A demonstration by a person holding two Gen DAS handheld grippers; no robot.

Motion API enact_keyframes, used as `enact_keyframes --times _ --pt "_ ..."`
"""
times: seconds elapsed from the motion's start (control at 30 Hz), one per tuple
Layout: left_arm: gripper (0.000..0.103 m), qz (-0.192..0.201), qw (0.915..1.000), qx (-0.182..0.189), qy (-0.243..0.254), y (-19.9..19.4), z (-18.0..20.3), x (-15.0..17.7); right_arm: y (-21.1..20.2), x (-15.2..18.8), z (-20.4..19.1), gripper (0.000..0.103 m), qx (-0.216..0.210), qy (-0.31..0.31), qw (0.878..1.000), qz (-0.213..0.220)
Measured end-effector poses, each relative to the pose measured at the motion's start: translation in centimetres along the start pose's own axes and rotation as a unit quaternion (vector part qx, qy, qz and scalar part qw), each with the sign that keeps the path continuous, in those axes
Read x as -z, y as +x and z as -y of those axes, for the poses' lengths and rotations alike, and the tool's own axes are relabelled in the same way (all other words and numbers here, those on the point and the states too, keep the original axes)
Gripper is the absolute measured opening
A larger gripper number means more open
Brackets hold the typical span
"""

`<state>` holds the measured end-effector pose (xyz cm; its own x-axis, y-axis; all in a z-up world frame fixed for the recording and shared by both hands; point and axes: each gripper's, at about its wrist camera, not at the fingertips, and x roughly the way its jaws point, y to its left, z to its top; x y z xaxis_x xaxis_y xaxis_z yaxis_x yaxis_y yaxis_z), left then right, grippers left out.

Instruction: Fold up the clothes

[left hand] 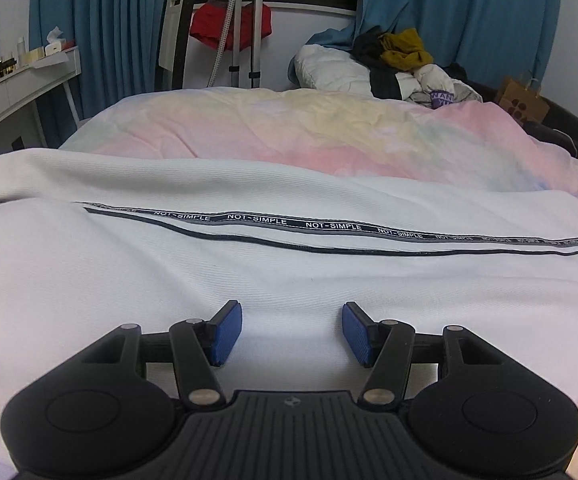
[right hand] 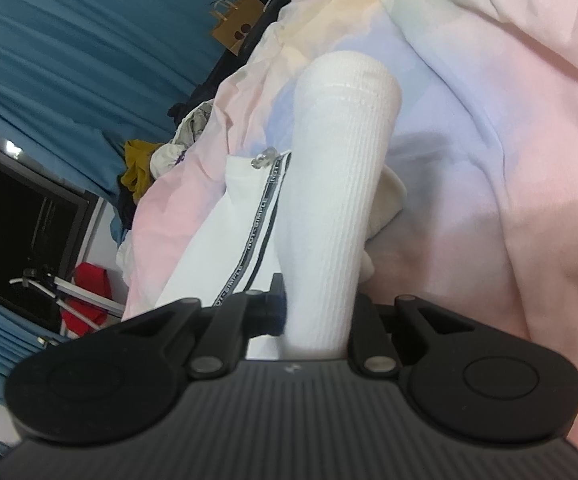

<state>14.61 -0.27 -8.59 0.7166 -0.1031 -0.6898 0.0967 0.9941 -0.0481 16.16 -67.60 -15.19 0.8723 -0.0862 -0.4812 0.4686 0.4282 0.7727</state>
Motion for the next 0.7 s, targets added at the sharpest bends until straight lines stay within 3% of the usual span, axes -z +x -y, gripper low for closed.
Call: enact_keyframes --times 0.13,0.2,0.37,0.43,0.53,0.63,0.7 --pt "0.058 -0.003 1.0000 0.000 0.002 -0.1 0.0 -0.2 -0.5 0.0 -1.2 0.015 0.004 -0.039 0.999 0.015" --pt "0.058 -0.004 1.0000 -0.001 0.004 -0.2 0.0 -0.3 -1.1 0.2 -3.2 0.015 0.013 -0.100 0.994 0.031" --pt "0.058 0.003 0.9998 0.014 -0.012 -0.8 -0.6 -0.8 -4.3 2.1 -10.5 0.015 0.008 -0.265 0.958 0.110" --pt "0.058 0.013 0.9991 0.029 -0.028 -1.3 -1.1 -1.1 -6.0 4.0 -13.8 0.015 -0.007 -0.329 0.933 0.144" --pt "0.058 0.027 0.9970 0.051 -0.052 -2.2 -1.8 -1.6 -8.6 8.1 -18.7 0.015 -0.044 -0.425 0.884 0.189" --pt "0.058 0.042 0.9936 0.072 -0.076 -3.0 -2.5 -2.2 -10.9 14.0 -22.2 0.015 -0.109 -0.524 0.819 0.209" --pt "0.058 0.059 0.9865 0.101 -0.115 -4.2 -3.7 -2.7 -12.0 18.8 -23.4 0.015 -0.143 -0.591 0.769 0.198"
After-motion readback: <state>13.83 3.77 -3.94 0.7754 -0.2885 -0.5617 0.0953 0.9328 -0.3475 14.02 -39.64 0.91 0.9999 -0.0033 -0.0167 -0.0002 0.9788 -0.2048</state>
